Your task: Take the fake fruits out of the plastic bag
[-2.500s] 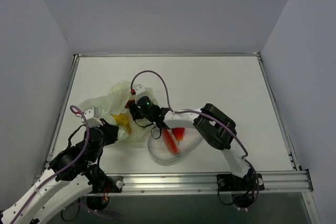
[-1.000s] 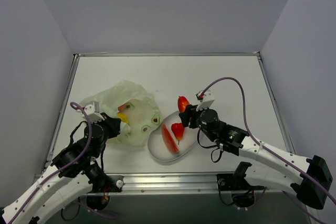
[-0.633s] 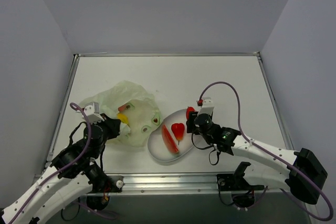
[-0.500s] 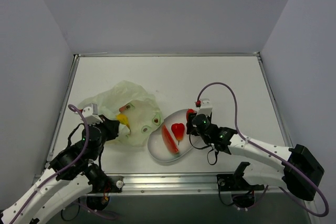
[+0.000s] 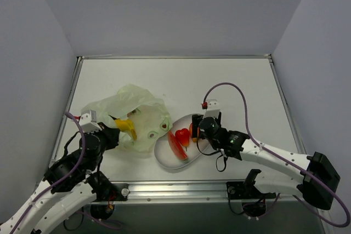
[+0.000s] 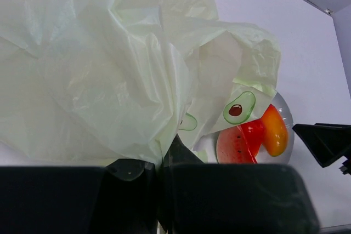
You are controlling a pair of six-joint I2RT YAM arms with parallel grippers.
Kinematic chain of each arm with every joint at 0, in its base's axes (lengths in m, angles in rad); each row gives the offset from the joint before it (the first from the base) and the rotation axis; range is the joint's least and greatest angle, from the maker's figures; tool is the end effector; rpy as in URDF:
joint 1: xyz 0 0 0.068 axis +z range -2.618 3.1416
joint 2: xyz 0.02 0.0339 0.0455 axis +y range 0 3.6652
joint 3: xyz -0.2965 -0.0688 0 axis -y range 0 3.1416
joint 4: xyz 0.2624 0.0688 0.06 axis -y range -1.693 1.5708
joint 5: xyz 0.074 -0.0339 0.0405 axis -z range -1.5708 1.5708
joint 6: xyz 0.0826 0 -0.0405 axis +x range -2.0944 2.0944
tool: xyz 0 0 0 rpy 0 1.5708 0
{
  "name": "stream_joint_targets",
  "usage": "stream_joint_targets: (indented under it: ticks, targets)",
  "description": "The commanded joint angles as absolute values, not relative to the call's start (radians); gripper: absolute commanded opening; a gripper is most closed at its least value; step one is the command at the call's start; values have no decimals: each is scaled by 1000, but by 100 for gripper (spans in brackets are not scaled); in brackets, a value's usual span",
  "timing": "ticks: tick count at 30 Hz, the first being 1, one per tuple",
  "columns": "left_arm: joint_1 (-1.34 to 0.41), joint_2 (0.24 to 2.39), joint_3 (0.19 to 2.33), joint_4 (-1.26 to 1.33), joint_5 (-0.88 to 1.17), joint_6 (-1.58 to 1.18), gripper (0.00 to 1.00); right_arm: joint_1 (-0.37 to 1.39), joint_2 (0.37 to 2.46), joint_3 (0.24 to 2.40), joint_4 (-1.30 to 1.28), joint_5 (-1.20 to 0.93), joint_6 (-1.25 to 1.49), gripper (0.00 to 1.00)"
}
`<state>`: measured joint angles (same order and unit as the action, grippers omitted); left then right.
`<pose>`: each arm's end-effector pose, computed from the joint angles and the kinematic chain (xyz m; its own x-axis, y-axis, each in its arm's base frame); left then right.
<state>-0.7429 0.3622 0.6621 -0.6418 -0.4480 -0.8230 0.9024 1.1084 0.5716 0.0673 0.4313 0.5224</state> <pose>0.1093 -0.0518 0.3036 -0.3946 -0.5349 -0.7471 0.0292 0.8054 -0.5920 0.1987 0.1959 0.2288 -0.4834 0.1192 -0.8672 -0.2777 0.9186 0.2811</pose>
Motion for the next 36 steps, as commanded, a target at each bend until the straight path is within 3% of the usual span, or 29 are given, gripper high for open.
stream_joint_targets:
  ticks: [1,3,4,6,8,12,16,25,36]
  targets:
    - [-736,361,716,-666,-471,-822,2,1001,1078,693,84,512,474,56]
    - [-735,357,721,-667,-475,-819,2,1057,1139,747,189,457,437,39]
    - [-735,356,724,-672,-479,-819,2,1083,1172,759,246,413,433,25]
    - [-735,350,735,-692,-480,-822,2,1091,1297,796,396,248,442,18]
    - [-736,341,736,-710,-479,-831,2,1121,1438,850,440,216,451,16]
    - [-736,307,715,-727,-477,-842,2,1167,1621,960,546,232,442,21]
    - [-736,324,721,-729,-480,-838,3,1175,1753,1023,643,215,451,42]
    - [-736,307,721,-747,-485,-838,2,1200,1976,1155,701,210,436,61]
    - [-736,311,716,-741,-482,-839,3,1200,2124,1252,696,267,408,57]
